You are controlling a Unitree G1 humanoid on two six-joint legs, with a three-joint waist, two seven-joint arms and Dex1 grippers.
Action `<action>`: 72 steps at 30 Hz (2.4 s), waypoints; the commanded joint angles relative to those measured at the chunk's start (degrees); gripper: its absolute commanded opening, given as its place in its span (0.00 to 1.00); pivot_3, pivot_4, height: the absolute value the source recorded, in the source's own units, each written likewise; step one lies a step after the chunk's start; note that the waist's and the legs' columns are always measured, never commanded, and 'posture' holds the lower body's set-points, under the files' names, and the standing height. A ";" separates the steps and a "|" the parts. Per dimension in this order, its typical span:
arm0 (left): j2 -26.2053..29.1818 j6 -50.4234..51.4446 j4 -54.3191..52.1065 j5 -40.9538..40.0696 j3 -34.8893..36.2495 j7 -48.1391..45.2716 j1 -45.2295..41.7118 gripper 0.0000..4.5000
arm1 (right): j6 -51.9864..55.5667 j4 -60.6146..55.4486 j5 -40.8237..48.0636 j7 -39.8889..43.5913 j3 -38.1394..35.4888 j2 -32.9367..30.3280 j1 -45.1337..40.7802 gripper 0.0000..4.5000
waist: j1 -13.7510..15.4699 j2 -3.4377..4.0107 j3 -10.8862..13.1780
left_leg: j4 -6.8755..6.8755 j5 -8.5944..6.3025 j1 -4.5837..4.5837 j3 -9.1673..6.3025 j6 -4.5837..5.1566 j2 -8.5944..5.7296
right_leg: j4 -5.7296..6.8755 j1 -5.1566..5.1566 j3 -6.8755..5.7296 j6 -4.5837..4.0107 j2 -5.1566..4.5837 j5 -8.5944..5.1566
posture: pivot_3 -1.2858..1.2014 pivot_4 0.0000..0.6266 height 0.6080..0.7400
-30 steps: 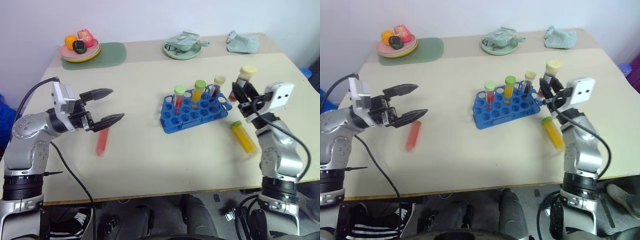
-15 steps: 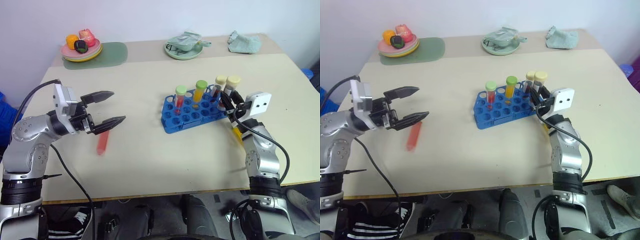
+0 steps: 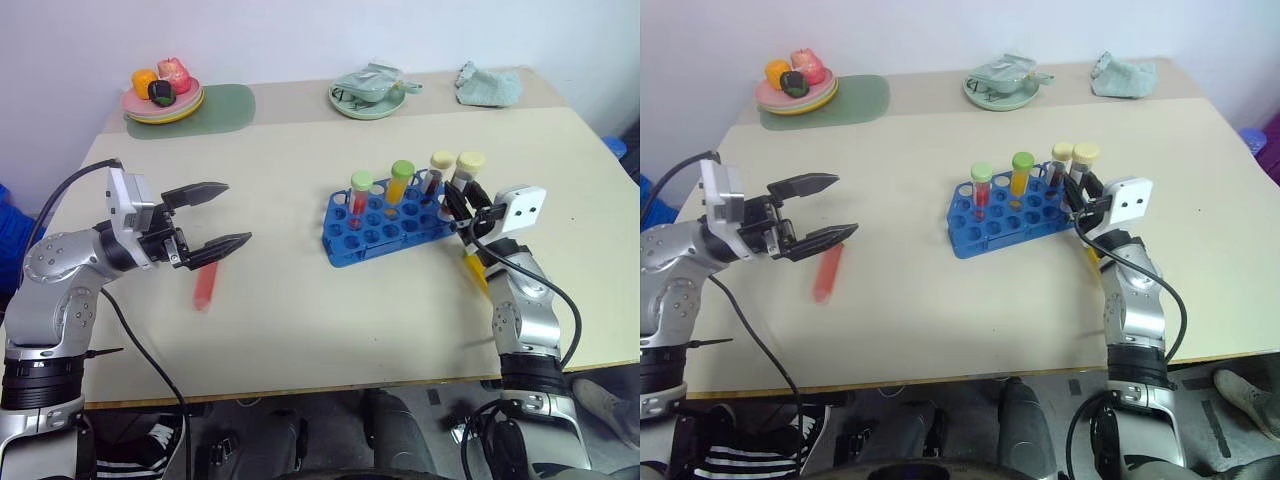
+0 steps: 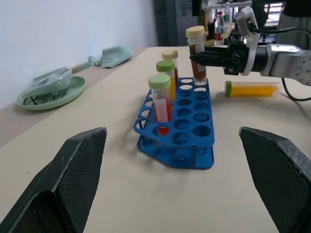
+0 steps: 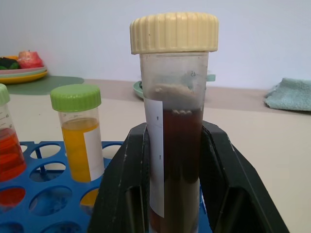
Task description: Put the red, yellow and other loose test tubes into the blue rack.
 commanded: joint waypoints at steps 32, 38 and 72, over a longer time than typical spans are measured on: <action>2.51 0.37 -0.74 -1.43 2.10 -0.43 -0.74 1.00 | -2.68 1.79 2.07 -0.32 0.49 -1.27 -0.16 0.17 | 0.03 0.00 0.00 | -0.01 0.00 0.01 -0.01 0.00 0.00 | -0.01 0.01 0.00 0.00 0.00 0.00 | 0.52 0.24 1.00; 2.53 0.35 -0.88 -1.40 2.04 -0.27 -0.77 1.00 | 0.10 1.01 7.36 2.38 -1.19 -1.26 0.11 0.50 | 0.04 0.00 0.00 | -0.01 0.00 0.00 -0.01 0.00 0.01 | -0.02 0.01 0.00 0.00 0.00 0.00 | 0.52 0.24 1.00; -5.40 -4.22 -1.47 1.29 -3.40 1.20 0.60 1.00 | 80.17 -20.38 16.73 18.99 14.79 -54.77 -8.86 0.99 | 0.78 -0.01 -0.01 | 0.07 -0.07 -0.02 0.15 0.13 0.06 | -0.21 0.09 0.01 0.00 -0.07 0.00 | 0.52 0.24 1.00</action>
